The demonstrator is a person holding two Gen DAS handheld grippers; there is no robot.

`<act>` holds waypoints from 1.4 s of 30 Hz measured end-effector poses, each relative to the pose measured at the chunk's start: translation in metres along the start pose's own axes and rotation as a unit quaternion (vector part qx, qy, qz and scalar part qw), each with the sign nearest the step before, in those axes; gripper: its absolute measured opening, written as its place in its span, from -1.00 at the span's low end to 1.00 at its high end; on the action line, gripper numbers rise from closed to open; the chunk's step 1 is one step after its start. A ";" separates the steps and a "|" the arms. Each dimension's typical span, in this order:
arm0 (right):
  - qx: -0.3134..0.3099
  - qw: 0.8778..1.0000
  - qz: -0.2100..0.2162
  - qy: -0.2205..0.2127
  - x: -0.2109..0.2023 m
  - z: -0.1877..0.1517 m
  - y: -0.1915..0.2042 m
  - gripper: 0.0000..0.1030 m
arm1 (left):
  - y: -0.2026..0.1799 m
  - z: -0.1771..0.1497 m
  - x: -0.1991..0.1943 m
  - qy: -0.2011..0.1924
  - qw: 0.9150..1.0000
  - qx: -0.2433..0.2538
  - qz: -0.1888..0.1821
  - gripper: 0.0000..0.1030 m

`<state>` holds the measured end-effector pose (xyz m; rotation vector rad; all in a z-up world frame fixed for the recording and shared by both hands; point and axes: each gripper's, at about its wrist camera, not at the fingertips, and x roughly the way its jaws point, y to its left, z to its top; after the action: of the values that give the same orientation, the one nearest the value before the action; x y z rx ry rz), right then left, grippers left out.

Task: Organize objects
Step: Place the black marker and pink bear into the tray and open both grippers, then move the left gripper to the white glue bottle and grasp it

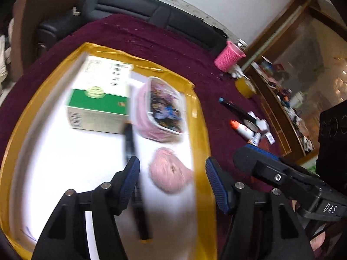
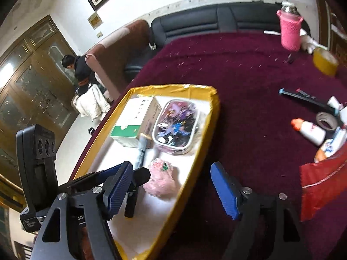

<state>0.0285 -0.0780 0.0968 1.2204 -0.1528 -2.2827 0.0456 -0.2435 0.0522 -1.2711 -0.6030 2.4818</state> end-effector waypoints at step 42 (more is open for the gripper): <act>0.267 0.924 -0.207 -0.180 -0.146 -0.057 -0.355 0.76 | -0.198 0.019 0.113 0.021 0.973 0.209 0.093 0.76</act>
<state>-0.0058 0.3054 0.0503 1.1429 -0.7612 -2.9514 -0.0216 -0.0271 0.0797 -1.2485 0.0594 2.5361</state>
